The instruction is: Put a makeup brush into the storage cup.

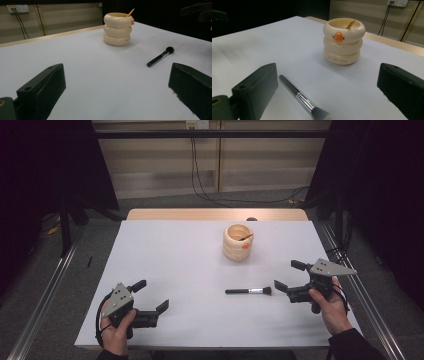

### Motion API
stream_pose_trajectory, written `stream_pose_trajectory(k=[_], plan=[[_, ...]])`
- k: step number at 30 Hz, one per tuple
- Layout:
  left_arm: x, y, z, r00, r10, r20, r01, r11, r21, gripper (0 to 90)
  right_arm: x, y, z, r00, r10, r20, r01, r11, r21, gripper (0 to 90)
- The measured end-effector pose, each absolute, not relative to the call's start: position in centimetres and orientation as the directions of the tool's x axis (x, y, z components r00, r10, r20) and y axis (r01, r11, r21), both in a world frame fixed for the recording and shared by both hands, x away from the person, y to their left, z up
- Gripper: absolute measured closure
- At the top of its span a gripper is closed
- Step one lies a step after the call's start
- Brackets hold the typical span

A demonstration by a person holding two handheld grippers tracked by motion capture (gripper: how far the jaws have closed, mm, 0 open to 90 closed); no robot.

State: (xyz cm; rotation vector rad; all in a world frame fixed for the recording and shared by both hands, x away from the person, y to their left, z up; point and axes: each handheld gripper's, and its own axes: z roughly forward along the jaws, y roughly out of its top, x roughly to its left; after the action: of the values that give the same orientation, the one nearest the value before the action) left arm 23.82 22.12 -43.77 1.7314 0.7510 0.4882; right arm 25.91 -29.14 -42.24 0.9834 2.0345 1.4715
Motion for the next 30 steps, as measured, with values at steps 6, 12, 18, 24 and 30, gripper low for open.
stream_pose_trajectory(k=[6, 12, 18, 24, 30], plan=[[23.9, 22.0, -43.8, 0.714, 0.698, -0.053, 0.239, -0.172, 0.956, 1.0, 26.8, -28.8, -41.8, -0.663, 0.746, 0.063, 0.264, 0.155, 0.952, 6.7], [23.9, 22.0, -43.9, 0.715, 0.696, -0.061, 0.240, -0.162, 0.957, 1.0, 27.9, -28.5, -41.1, -0.656, 0.751, 0.075, 0.281, 0.151, 0.948, 6.2], [24.0, 22.0, -43.9, 0.717, 0.696, -0.052, 0.238, -0.174, 0.956, 1.0, 28.7, -27.8, -41.0, -0.676, 0.733, 0.076, 0.292, 0.171, 0.941, 7.8], [24.0, 22.0, -43.9, 0.721, 0.691, -0.046, 0.234, -0.181, 0.955, 1.0, 29.7, -26.3, -40.5, -0.723, 0.689, 0.056, 0.285, 0.223, 0.932, 7.7], [24.0, 22.1, -43.9, 0.718, 0.695, -0.051, 0.239, -0.177, 0.955, 1.0, 30.3, -26.0, -40.6, -0.735, 0.672, 0.092, 0.306, 0.207, 0.929, 6.8]])
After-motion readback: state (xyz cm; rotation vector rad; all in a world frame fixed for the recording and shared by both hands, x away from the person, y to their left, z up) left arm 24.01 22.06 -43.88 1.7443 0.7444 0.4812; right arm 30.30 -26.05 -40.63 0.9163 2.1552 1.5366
